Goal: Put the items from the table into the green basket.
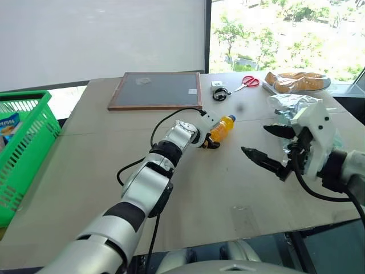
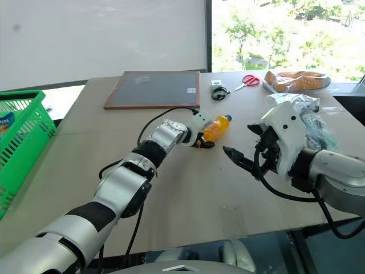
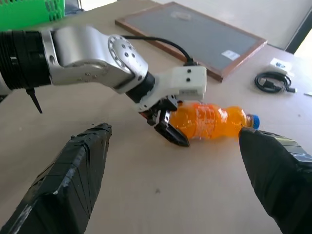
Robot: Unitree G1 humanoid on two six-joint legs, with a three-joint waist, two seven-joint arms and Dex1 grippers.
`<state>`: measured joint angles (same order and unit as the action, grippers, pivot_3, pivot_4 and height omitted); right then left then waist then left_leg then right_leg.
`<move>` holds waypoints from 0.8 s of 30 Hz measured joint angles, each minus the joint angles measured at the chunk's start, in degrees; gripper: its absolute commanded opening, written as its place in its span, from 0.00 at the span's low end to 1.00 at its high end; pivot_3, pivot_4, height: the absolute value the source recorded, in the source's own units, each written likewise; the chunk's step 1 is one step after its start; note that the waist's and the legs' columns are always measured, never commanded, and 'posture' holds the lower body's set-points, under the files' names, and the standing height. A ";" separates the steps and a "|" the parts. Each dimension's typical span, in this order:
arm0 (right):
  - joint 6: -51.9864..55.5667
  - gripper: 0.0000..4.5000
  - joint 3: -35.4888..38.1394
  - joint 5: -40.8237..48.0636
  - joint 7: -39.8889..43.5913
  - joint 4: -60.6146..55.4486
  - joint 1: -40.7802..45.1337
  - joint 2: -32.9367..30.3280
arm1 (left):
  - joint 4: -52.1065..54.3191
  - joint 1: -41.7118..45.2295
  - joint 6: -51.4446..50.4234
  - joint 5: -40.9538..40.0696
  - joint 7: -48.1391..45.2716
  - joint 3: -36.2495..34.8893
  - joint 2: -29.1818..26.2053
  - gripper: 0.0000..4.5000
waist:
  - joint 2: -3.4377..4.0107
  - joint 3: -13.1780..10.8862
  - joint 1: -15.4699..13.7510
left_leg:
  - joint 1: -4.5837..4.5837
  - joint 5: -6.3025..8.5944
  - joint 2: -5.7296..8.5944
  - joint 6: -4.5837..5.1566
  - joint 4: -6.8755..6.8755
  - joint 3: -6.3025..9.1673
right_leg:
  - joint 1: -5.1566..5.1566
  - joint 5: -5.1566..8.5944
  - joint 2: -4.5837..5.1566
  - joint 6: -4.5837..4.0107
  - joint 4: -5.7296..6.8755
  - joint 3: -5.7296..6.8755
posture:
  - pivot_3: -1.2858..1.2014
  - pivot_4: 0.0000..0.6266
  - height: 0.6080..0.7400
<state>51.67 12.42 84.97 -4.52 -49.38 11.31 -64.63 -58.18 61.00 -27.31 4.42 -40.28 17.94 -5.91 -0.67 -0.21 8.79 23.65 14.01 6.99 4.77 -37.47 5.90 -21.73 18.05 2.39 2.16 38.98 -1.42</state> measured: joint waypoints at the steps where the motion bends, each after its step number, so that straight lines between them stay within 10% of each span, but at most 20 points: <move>1: 0.04 1.00 0.00 0.04 0.00 0.01 -0.20 -0.22 | -0.01 0.00 0.08 0.01 -0.05 0.00 0.01 0.70 | 0.00 0.00 0.02 | 0.00 0.00 0.00 0.00 0.00 0.00 | 0.00 0.00 0.00 0.00 0.00 0.00 | 0.41 0.03 1.00; 12: 0.64 1.00 -0.57 -0.29 2.66 2.83 -0.15 -2.13 | 19.05 -6.11 -2.37 -3.74 -1.56 -7.17 -5.51 0.70 | 0.13 -0.12 -0.14 | 0.02 -0.12 0.00 -0.20 0.03 0.02 | -0.05 0.00 -0.02 0.00 0.00 -0.01 | 0.47 0.02 1.00; 24: -3.49 1.00 -18.75 -21.04 18.89 14.90 20.94 19.86 | 40.31 -13.62 -4.36 -10.09 12.85 -33.05 -28.26 0.70 | -0.13 -0.27 -5.23 | -0.80 -0.19 0.31 -0.38 0.20 0.28 | -0.10 0.00 -0.34 -0.02 0.57 -0.91 | 0.59 0.00 1.00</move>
<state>48.18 -6.33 63.93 14.38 -34.48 32.25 -44.77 -17.87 47.38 -31.67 -5.67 -27.43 -15.12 -34.17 -0.80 -0.47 3.56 22.85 13.82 7.30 4.39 -37.27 6.18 -21.83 18.06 2.05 2.13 39.55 -2.33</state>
